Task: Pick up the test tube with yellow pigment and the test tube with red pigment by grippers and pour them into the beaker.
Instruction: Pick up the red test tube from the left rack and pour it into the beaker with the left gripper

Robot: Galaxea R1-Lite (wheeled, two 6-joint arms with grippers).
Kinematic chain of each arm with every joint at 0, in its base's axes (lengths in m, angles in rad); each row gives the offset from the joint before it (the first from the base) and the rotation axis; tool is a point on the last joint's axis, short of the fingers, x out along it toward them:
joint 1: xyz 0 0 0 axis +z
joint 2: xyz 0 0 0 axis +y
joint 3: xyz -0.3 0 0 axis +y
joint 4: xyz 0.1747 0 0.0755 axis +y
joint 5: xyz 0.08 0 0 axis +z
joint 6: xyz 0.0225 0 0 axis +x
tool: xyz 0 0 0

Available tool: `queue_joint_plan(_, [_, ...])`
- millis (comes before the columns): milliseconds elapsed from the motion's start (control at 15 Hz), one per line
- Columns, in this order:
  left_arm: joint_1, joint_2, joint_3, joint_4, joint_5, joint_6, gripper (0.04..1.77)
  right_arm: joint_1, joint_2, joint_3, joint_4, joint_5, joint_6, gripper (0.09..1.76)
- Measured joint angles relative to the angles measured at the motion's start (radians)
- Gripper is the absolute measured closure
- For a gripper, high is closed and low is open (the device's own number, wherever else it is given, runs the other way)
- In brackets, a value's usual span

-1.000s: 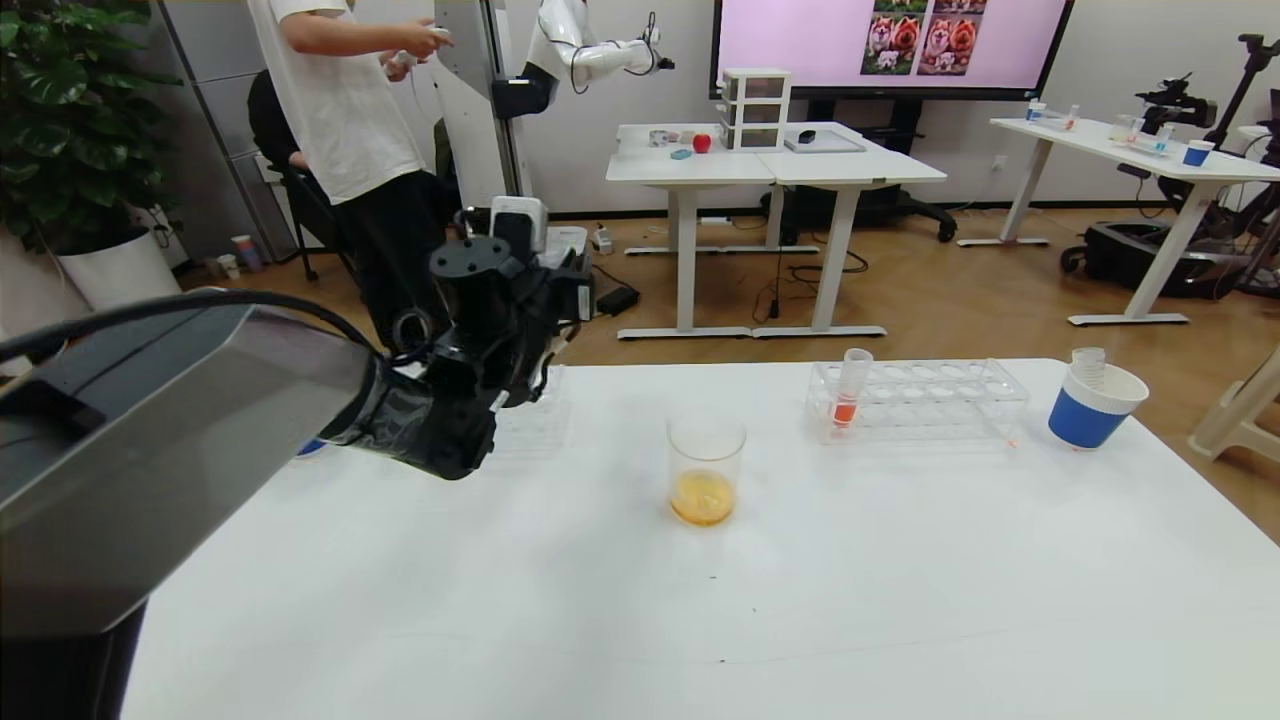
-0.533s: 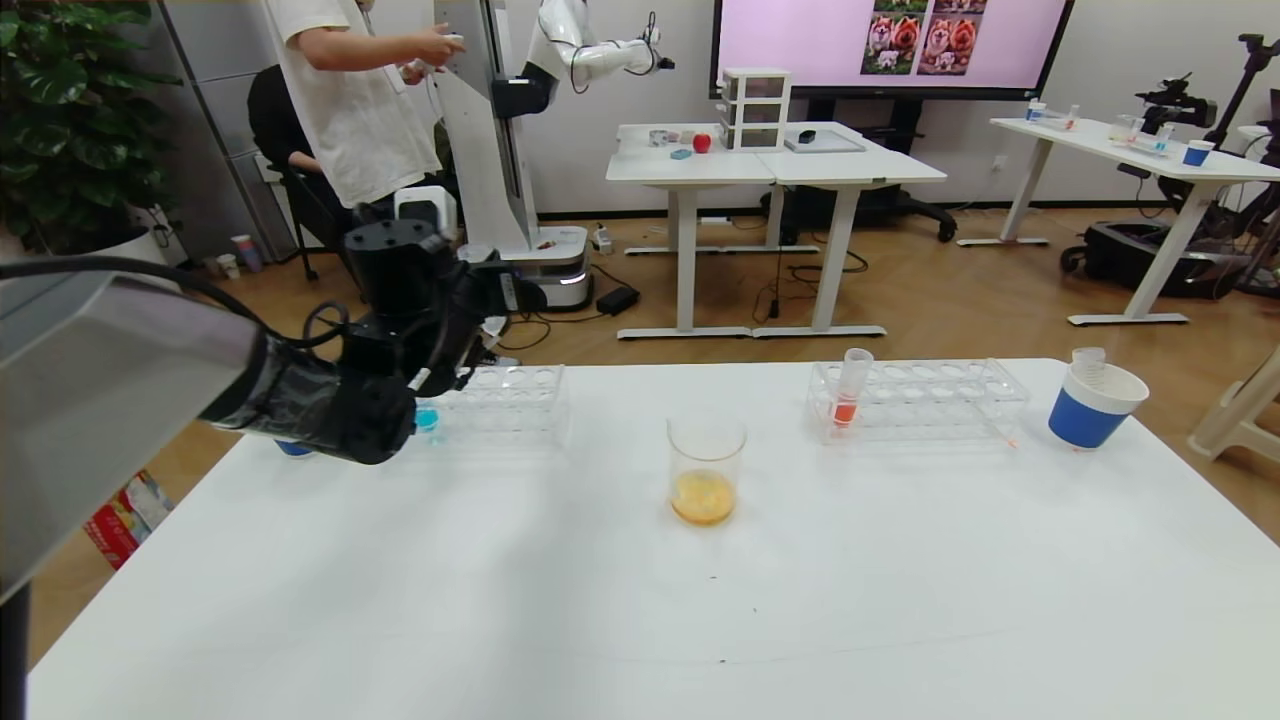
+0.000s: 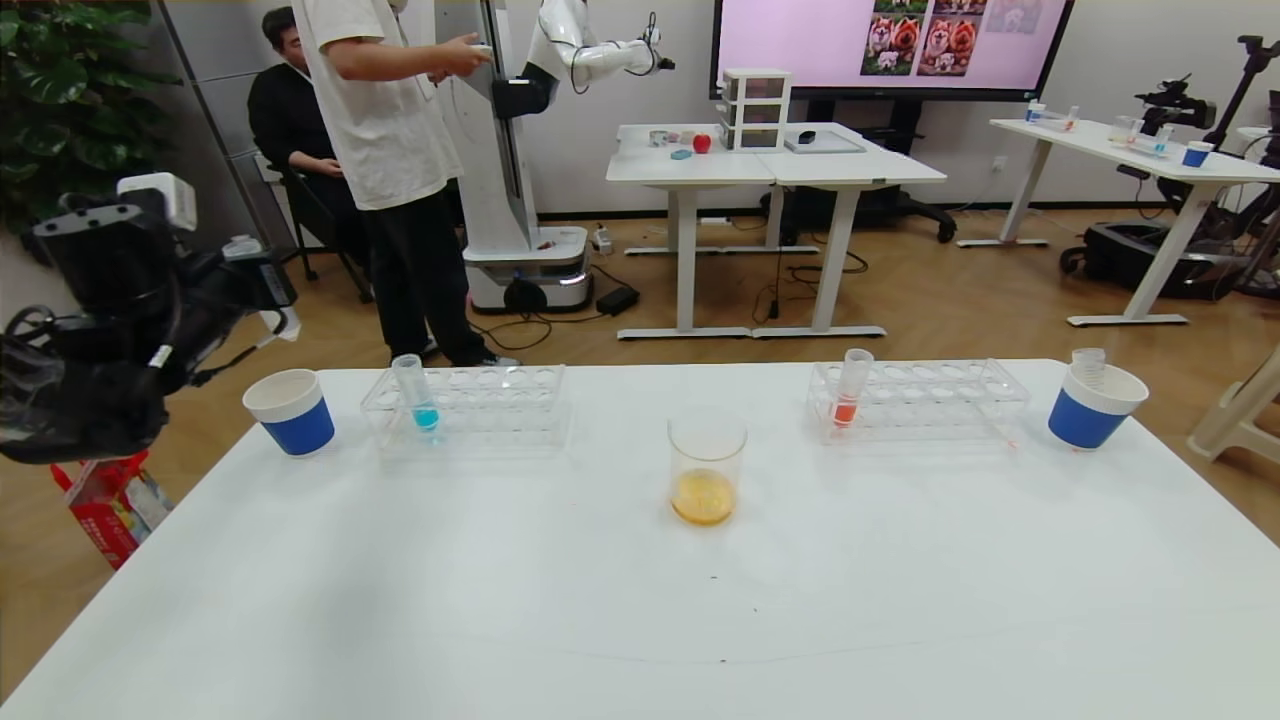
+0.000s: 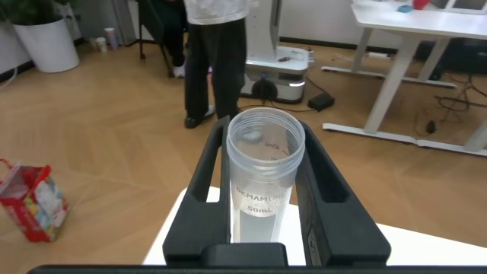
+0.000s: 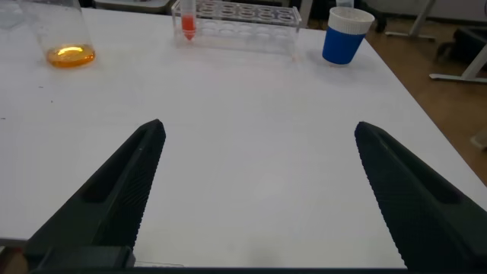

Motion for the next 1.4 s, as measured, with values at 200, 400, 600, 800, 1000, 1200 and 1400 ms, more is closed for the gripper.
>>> queue_joint_plan(200, [0.067, 0.021, 0.012, -0.004, -0.02, -0.024, 1.3, 0.0, 0.0, 0.0, 0.0, 0.0, 0.0, 0.11])
queue_joint_plan(400, [0.07, 0.05, 0.019, -0.008, -0.016, -0.027, 1.3, 0.0, 0.0, 0.0, 0.0, 0.0, 0.0, 0.11])
queue_joint_plan(600, [0.072, 0.092, 0.061, -0.032, -0.016, -0.021, 1.3, 0.0, 0.0, 0.0, 0.0, 0.0, 0.0, 0.11])
queue_joint_plan(800, [0.07, 0.181, 0.095, -0.221, -0.011, -0.018, 1.3, 0.0, 0.0, 0.0, 0.0, 0.0, 0.0, 0.11])
queue_joint_plan(1000, [0.065, 0.242, 0.126, -0.249, -0.009, -0.02, 1.3, 0.0, 0.0, 0.0, 0.0, 0.0, 0.0, 0.11])
queue_joint_plan(1200, [0.065, 0.261, 0.132, -0.252, -0.011, -0.023, 1.29, 0.0, 0.0, 0.0, 0.0, 0.0, 0.0, 0.11])
queue_joint_plan(1400, [0.065, 0.263, 0.143, -0.257, -0.011, -0.02, 0.45, 0.0, 0.0, 0.0, 0.0, 0.0, 0.0, 0.11])
